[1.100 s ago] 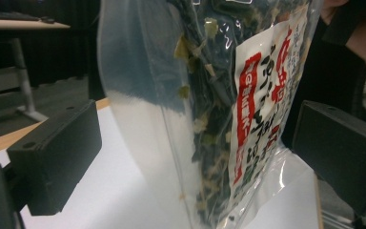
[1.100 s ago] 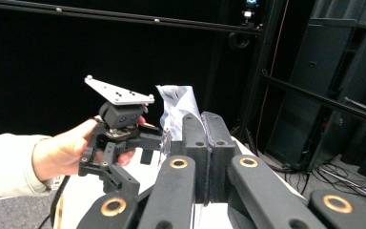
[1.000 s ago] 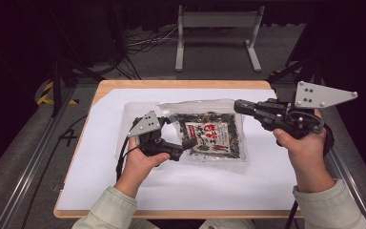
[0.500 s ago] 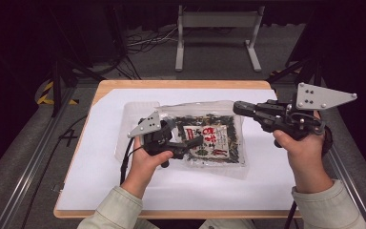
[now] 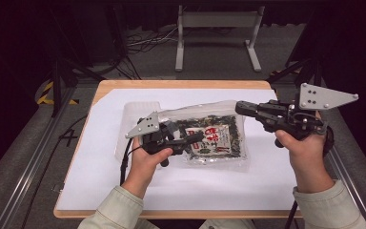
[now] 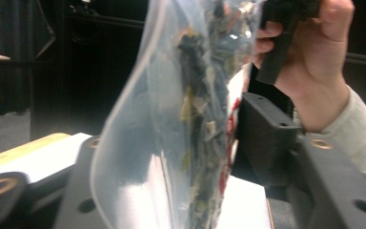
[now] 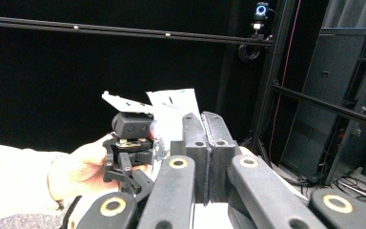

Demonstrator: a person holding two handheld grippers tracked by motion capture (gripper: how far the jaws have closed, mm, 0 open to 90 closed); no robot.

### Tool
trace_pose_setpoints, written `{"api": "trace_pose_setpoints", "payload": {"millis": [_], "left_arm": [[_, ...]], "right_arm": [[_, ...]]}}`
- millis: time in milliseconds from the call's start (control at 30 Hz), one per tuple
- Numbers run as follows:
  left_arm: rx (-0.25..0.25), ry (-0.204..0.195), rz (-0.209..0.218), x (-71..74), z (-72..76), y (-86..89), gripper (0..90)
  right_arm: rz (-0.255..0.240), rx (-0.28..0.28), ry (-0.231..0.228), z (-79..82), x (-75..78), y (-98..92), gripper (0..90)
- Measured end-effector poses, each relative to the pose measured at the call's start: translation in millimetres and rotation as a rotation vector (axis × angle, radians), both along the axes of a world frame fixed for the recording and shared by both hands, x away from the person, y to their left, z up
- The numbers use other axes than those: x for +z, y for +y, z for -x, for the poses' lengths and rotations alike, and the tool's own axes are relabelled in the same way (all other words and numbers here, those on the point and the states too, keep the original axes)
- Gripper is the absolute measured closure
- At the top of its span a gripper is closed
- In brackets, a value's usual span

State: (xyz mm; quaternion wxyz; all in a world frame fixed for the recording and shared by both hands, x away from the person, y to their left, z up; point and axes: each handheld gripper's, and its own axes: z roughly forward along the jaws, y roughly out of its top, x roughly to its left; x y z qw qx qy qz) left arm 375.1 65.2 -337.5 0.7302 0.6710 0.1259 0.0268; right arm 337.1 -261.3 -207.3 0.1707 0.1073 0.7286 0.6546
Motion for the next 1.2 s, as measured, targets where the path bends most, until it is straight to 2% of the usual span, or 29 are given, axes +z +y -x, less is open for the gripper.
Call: {"api": "trace_pose_setpoints", "payload": {"millis": [33, 133, 200, 367, 533, 800, 900, 1067, 1200], "left_arm": [[-0.005, 0.001, -0.003, 0.3, 0.3, 0.3, 50.7], [-0.044, 0.017, -0.010, 0.9, -0.4, 1.5, 58.5], [-0.052, 0.015, -0.012, 1.2, 0.0, 1.9, 59.9], [-0.066, 0.007, -0.020, 2.9, 1.3, 2.1, 63.0], [-0.090, 0.016, -0.044, 6.2, 2.9, 2.4, 66.6], [-0.092, 0.005, -0.072, 11.1, 6.5, 2.7, 70.3], [-0.090, -0.001, -0.082, 13.6, 9.4, 2.9, 71.1], [-0.076, -0.017, -0.092, 17.3, 11.4, 3.3, 71.4], [-0.079, -0.008, -0.100, 19.6, 13.4, 3.3, 71.7]], "right_arm": [[0.000, 0.000, 0.000, 0.0, 0.0, 0.0, 90.0], [0.006, -0.007, -0.006, -0.7, -1.3, -0.9, 90.0], [0.016, -0.013, -0.018, -0.2, -1.7, -1.2, 90.0], [0.018, -0.020, -0.017, -0.5, -2.5, -3.1, 89.8], [0.019, -0.033, -0.019, -1.3, -2.9, -5.2, 89.1], [0.030, -0.066, -0.049, -0.3, -3.6, -6.0, 86.4], [0.039, -0.083, -0.073, 1.6, -4.1, -5.5, 85.2], [0.032, -0.086, -0.069, 1.3, -5.1, -7.1, 84.6], [0.026, -0.089, -0.071, 1.6, -5.6, -8.1, 82.7]]}}
